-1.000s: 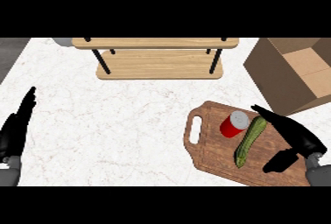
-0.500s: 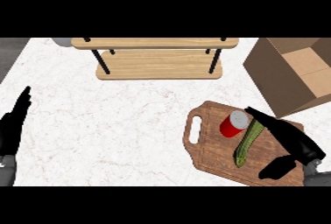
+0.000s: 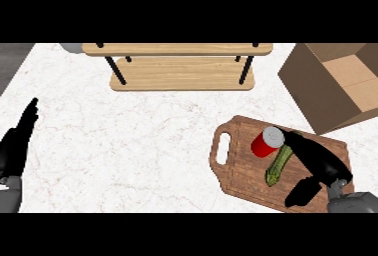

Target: Pick the squash from the cutting board and place it in the cardboard box

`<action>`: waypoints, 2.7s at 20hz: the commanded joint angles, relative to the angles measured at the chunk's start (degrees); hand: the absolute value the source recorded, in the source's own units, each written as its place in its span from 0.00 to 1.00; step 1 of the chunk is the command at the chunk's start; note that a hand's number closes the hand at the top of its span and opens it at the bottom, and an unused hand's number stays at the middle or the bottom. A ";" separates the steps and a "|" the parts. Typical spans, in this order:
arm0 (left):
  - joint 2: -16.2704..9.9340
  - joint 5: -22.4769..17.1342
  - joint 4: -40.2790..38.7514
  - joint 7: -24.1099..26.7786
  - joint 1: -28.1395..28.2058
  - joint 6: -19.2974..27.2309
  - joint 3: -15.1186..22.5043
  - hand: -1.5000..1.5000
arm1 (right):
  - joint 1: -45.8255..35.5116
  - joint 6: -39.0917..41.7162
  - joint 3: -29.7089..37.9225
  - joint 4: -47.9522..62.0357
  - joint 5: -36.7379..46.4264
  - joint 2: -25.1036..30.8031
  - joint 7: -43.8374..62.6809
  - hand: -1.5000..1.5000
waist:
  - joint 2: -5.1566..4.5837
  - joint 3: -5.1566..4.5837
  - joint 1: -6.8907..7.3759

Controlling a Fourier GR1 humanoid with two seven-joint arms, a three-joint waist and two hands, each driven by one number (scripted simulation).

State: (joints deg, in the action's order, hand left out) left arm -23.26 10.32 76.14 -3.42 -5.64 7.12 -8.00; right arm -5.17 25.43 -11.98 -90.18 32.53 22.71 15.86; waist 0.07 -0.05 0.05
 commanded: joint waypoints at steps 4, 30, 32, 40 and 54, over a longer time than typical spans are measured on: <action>1.09 1.25 2.65 0.30 2.51 -0.72 -1.08 0.50 | -3.88 -3.99 1.39 12.35 6.04 -3.35 -3.51 1.00 | -0.09 0.07 0.28; 0.33 1.21 3.09 -2.41 0.17 -2.97 -2.38 0.50 | -2.95 -29.99 41.73 41.64 2.41 32.96 -40.47 1.00 | -0.18 0.33 0.19; 2.81 2.16 1.41 -0.46 -0.32 -1.38 -1.13 0.50 | -4.70 -33.24 41.80 41.76 2.37 32.66 -45.17 1.00 | -0.21 0.22 0.10; 3.03 3.01 1.28 -1.45 -2.16 -1.71 -1.11 0.50 | -19.17 -25.93 39.03 52.61 0.43 34.53 -51.63 1.00 | -0.28 0.11 1.04; 3.61 4.08 -0.03 -0.21 -3.46 -2.02 -0.82 0.50 | -46.94 -22.00 34.20 64.65 1.87 26.63 -34.74 1.00 | -0.69 0.11 2.41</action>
State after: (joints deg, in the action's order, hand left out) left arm -19.90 13.98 75.62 -2.88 -8.01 5.01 -9.16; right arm -45.57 3.14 23.68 -28.96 33.43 52.05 -23.62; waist -0.54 0.05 2.17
